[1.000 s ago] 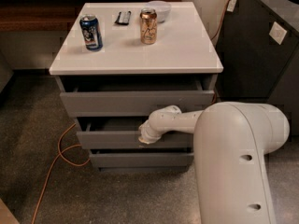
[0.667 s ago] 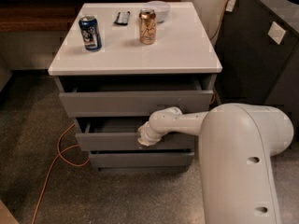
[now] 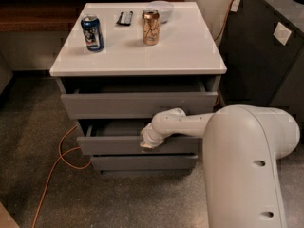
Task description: Open middle drawer
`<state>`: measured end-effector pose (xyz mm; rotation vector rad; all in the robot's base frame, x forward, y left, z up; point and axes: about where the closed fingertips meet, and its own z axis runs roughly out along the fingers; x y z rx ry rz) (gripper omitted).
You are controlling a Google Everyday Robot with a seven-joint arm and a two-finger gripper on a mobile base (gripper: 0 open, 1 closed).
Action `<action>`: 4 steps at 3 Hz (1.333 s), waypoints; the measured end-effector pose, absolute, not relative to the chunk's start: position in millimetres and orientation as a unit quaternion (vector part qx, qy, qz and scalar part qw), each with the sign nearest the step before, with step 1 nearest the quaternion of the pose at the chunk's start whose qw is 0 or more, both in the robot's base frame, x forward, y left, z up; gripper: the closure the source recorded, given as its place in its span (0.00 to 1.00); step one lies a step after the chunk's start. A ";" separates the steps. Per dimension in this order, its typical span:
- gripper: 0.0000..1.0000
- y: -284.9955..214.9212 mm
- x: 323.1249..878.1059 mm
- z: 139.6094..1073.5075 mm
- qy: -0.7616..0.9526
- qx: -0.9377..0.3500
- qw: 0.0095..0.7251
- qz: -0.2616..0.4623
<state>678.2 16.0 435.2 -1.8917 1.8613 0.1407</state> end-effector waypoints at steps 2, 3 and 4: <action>0.03 33.2 627.9 431.0 0.688 -0.672 0.232 0.142; 0.25 48.3 585.4 431.4 0.690 -0.651 0.224 0.221; 0.57 48.4 585.4 433.9 0.690 -0.651 0.224 0.222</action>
Offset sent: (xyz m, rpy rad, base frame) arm -0.1963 0.0594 0.0117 0.5018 0.5788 0.0190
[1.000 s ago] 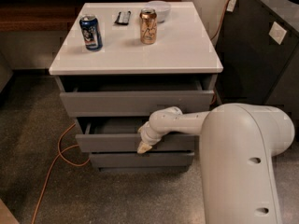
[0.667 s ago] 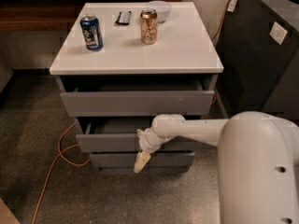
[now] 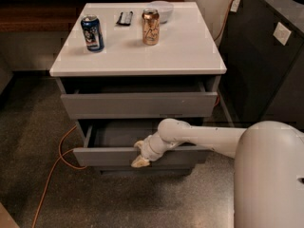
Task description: Open middle drawer
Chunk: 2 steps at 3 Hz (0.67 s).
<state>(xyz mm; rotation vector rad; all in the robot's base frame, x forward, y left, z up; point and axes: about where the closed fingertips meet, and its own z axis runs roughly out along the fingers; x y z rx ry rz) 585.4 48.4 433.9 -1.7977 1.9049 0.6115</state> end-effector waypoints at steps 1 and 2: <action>0.80 48.4 585.4 439.7 0.690 -0.651 0.224 0.222; 1.00 48.4 585.3 443.0 0.690 -0.651 0.224 0.222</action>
Offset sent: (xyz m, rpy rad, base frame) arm -0.0980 0.0240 0.0292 0.2580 0.2662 0.0131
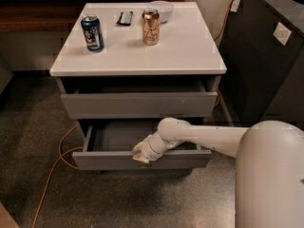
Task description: Open middle drawer
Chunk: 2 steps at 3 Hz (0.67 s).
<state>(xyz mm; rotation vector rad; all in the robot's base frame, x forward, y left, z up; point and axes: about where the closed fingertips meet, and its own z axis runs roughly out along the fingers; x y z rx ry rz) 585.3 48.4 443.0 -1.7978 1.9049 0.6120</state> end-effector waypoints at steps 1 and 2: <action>0.98 48.4 585.1 447.1 0.690 -0.651 0.224 0.222; 0.67 49.5 581.3 451.3 0.689 -0.649 0.226 0.230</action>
Offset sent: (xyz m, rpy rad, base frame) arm -0.0797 0.0155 0.0361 0.2681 0.2019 -0.0086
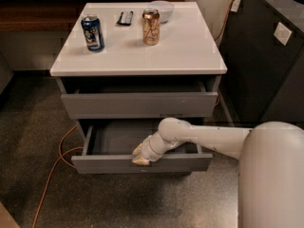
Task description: Open middle drawer
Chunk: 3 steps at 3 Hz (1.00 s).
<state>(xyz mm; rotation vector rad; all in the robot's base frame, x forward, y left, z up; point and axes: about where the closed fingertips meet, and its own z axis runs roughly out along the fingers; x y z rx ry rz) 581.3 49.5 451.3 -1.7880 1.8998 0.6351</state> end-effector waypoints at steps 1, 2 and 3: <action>0.44 53.2 568.3 461.2 0.685 -0.639 0.235 0.259; 0.21 56.2 560.3 481.9 0.677 -0.630 0.249 0.289; 0.01 57.4 560.8 497.8 0.672 -0.625 0.252 0.307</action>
Offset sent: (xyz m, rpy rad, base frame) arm -0.0311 0.0067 0.0681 0.2327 0.0730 0.0058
